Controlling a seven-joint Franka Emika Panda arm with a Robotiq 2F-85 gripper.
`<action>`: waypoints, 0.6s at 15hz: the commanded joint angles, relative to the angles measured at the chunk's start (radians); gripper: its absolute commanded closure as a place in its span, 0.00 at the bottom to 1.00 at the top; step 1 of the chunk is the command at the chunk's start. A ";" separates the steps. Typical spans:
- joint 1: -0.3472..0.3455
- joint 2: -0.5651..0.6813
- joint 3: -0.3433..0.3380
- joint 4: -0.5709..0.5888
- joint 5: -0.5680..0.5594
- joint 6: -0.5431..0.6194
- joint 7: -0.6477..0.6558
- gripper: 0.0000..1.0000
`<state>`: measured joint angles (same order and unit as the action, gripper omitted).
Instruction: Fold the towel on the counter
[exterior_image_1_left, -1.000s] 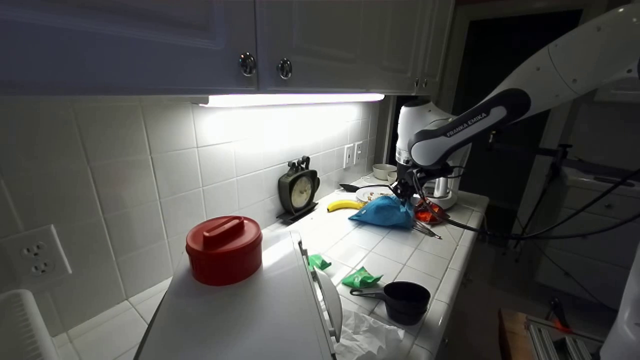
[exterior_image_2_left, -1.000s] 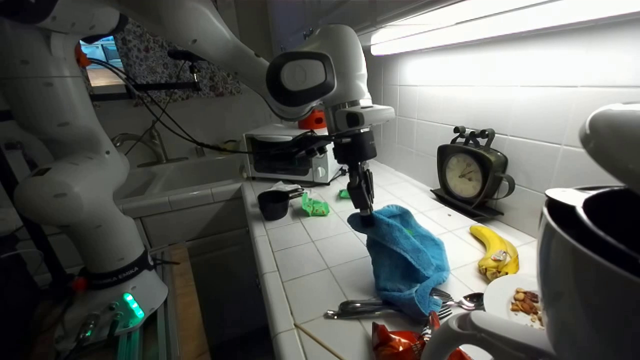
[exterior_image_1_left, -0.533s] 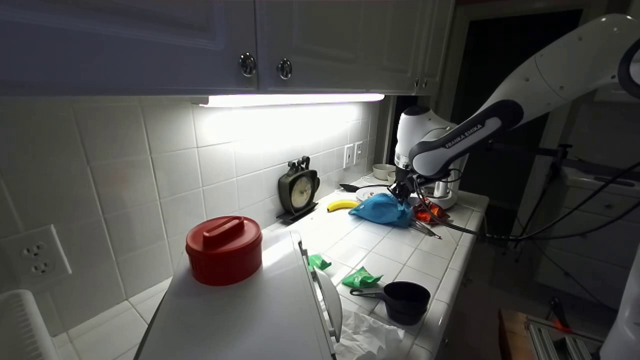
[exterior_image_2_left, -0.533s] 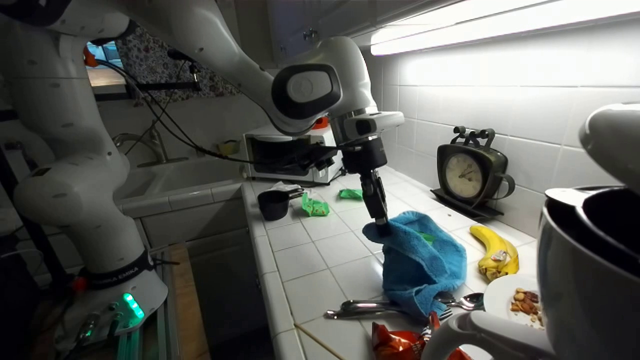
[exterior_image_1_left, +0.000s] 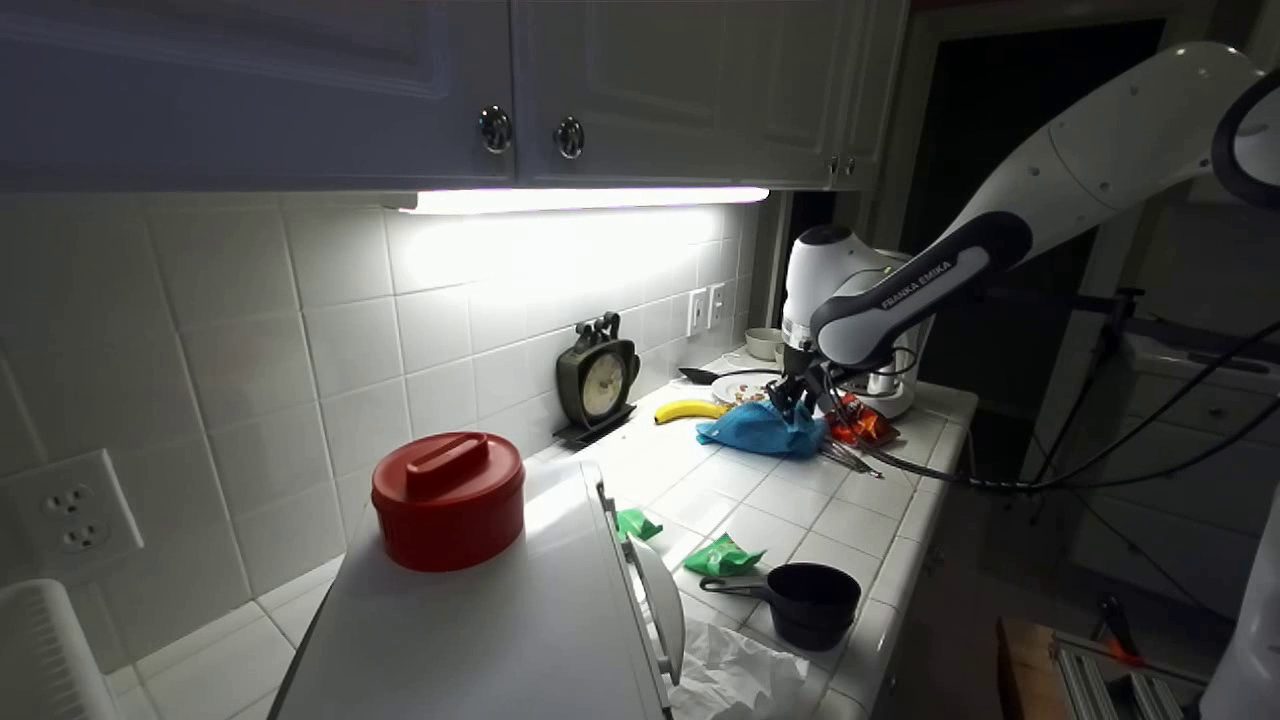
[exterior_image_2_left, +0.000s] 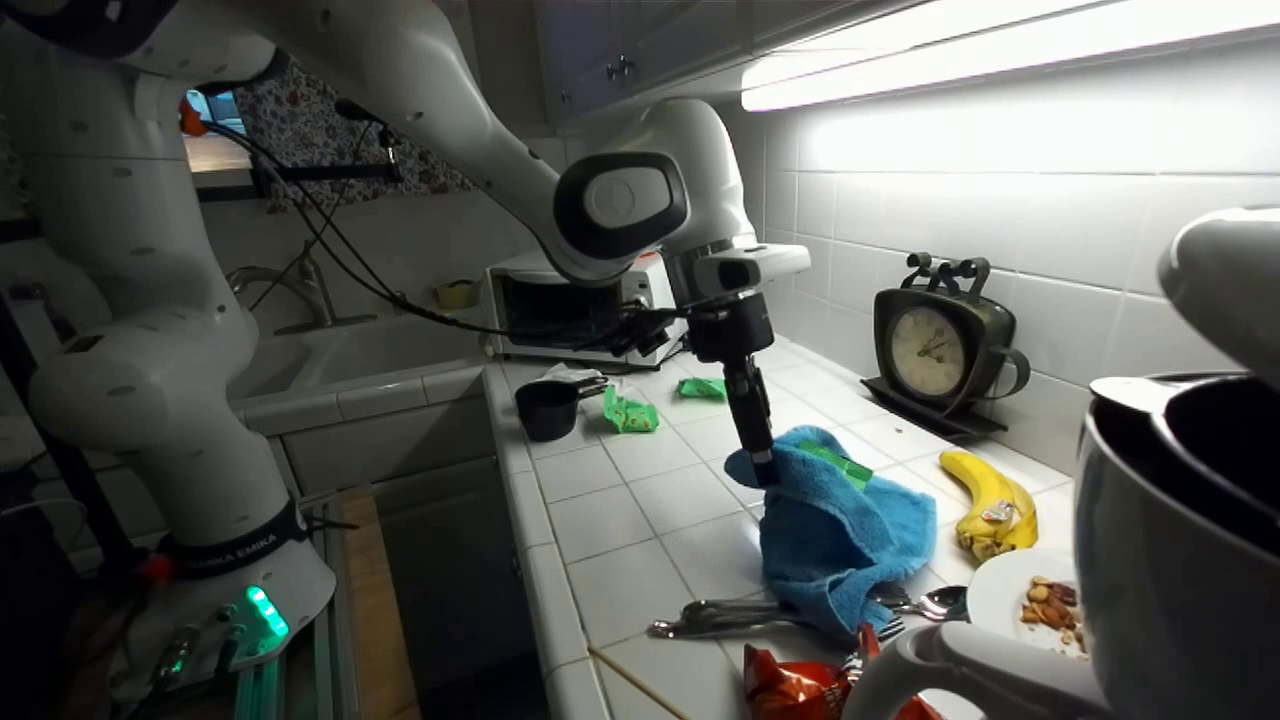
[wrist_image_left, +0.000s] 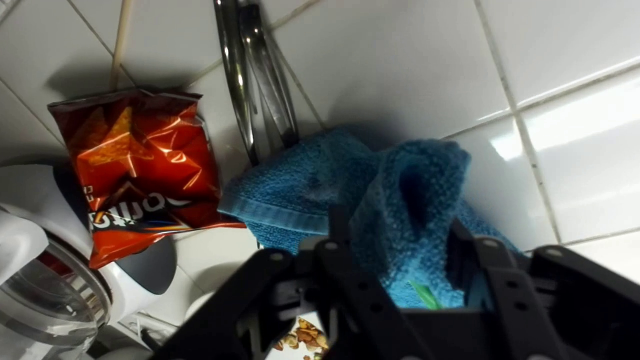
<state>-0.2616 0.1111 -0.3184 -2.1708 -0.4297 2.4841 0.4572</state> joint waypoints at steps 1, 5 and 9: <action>0.022 -0.019 0.022 -0.021 0.046 -0.012 -0.055 0.22; 0.043 0.004 0.041 -0.012 0.047 -0.022 -0.066 0.00; 0.054 0.026 0.057 -0.009 0.072 -0.001 -0.091 0.00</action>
<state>-0.2132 0.1255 -0.2713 -2.1765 -0.4114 2.4714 0.4178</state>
